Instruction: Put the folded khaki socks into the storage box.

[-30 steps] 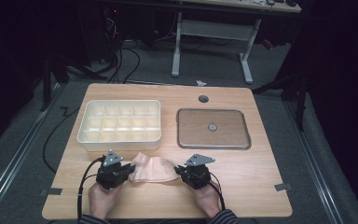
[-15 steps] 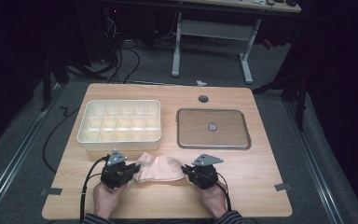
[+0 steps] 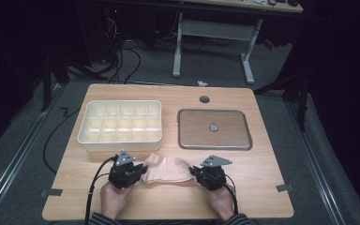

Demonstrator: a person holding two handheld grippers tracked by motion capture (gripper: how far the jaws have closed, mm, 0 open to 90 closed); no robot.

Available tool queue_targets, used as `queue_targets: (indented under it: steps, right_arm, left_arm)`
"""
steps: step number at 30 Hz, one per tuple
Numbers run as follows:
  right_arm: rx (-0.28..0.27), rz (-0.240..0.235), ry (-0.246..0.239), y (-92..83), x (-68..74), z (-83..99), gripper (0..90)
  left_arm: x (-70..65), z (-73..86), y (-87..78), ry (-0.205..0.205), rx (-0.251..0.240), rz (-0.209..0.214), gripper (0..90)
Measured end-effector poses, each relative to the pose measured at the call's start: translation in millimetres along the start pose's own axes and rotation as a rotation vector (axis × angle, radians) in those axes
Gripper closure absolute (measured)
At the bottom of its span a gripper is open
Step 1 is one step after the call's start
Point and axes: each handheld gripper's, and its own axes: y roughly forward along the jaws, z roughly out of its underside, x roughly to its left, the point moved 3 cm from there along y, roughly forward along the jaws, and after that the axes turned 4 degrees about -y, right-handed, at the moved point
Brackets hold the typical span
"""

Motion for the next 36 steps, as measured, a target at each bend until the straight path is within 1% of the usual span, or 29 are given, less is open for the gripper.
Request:
queue_targets:
  steps: [3, 5, 9, 12, 18, 25, 26, 30, 32, 34, 36]
  right_arm:
    - [-0.001, 0.007, 0.006, -3.0, -2.8, 1.3, 86.1]
    - [-0.004, 0.014, 0.017, -5.3, -5.9, 2.8, 86.1]
    - [-0.005, 0.016, 0.023, -7.3, -9.3, 5.0, 86.0]
    - [-0.006, 0.023, 0.036, -10.4, -14.5, 7.9, 86.0]
    - [-0.007, 0.035, 0.046, -14.1, -20.4, 10.4, 86.0]
    - [0.0, 0.052, 0.064, -15.5, -28.3, 13.1, 86.0]
    - [0.007, 0.061, 0.06, -15.1, -30.3, 14.1, 85.9]
    - [0.016, 0.068, 0.065, -12.9, -33.1, 15.7, 85.9]
    - [0.027, 0.062, 0.078, -9.3, -34.5, 17.2, 85.8]
    - [0.03, 0.062, 0.072, -7.9, -35.3, 17.7, 85.8]
    - [0.042, 0.062, 0.079, -4.9, -35.9, 19.4, 85.8]
  left_arm:
    - [-3.4, -1.8, 2.1, 0.006, -0.002, 0.006, 80.7]
    - [-6.5, -3.3, 4.7, 0.026, 0.004, -0.008, 80.5]
    - [-10.2, -5.0, 7.3, 0.034, 0.006, -0.004, 80.4]
    - [-13.2, -6.5, 10.7, 0.039, 0.01, 0.001, 80.3]
    - [-18.2, -9.3, 18.3, 0.038, 0.008, 0.013, 80.3]
    - [-20.7, -11.2, 27.6, 0.036, 0.01, 0.007, 79.9]
    - [-21.1, -11.1, 29.8, 0.039, 0.014, 0.002, 79.6]
    - [-21.2, -10.1, 33.1, 0.052, 0.025, -0.014, 79.0]
    - [-20.9, -9.4, 34.5, 0.057, 0.033, -0.027, 78.9]
    - [-20.8, -9.0, 35.4, 0.058, 0.036, -0.038, 79.0]
    - [-20.5, -8.7, 36.1, 0.061, 0.035, -0.048, 78.8]
